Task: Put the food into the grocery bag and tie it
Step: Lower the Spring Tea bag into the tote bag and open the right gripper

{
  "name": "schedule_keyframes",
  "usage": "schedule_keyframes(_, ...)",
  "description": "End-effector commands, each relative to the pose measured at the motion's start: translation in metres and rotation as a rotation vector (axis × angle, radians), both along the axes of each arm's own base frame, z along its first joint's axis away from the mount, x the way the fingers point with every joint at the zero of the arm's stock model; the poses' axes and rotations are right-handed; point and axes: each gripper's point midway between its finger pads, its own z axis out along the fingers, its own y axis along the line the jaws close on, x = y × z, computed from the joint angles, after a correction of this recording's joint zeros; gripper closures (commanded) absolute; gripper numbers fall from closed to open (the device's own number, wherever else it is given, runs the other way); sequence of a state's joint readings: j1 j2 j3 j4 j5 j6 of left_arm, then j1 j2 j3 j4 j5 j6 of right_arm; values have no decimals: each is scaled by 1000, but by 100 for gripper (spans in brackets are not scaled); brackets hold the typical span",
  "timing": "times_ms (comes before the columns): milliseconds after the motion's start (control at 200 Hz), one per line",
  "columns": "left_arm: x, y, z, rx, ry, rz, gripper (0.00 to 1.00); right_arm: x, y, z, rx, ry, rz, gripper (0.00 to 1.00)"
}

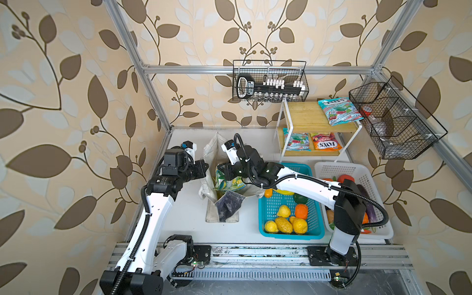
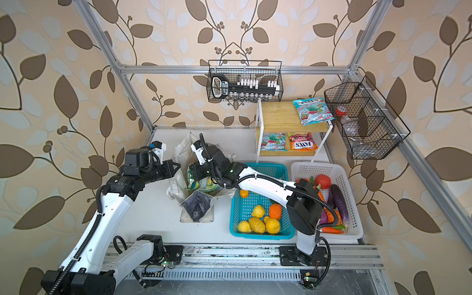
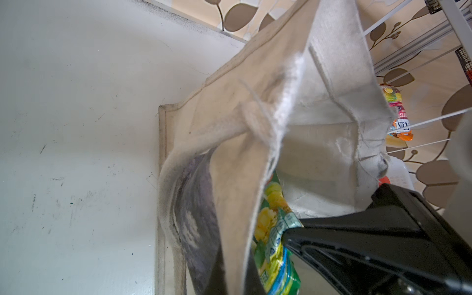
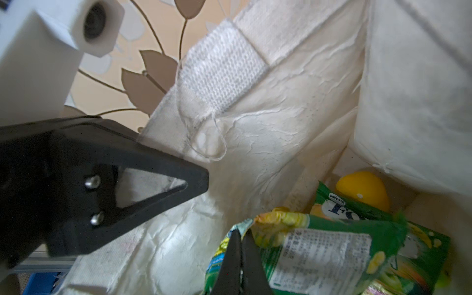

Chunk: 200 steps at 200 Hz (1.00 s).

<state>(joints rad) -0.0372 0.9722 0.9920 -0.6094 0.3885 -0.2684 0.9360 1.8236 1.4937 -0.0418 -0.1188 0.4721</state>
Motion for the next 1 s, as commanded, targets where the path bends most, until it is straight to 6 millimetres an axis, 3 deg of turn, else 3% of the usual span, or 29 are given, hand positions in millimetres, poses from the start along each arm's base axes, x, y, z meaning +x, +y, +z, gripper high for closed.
schedule_keyframes(0, 5, 0, 9, -13, -37, -3, 100, 5, 13, 4, 44, -11, 36, 100)
schedule_keyframes(140, 5, 0, 9, -13, -38, -2, 100, 14, -20, -34, -71, 51, -92, 100)
schedule_keyframes(260, 5, -2, 9, -21, -34, -12, 100, 5, -50, -74, -173, 95, -153, 100)
schedule_keyframes(360, 5, -2, 9, -25, -31, -14, 100, 0, -70, -87, -209, 117, -186, 100)
schedule_keyframes(650, 4, 0, 10, -16, -38, -1, 100, -9, -111, -102, -434, 78, -257, 100)
schedule_keyframes(815, 5, -1, 8, -19, -30, -5, 100, -11, -133, -99, -527, 59, -297, 100)
schedule_keyframes(935, 5, 0, 7, -19, -26, -3, 100, -13, -137, -97, -581, 57, -296, 100)
schedule_keyframes(995, 5, -1, 8, -20, -27, -3, 100, -14, -131, -96, -556, 50, -270, 94)
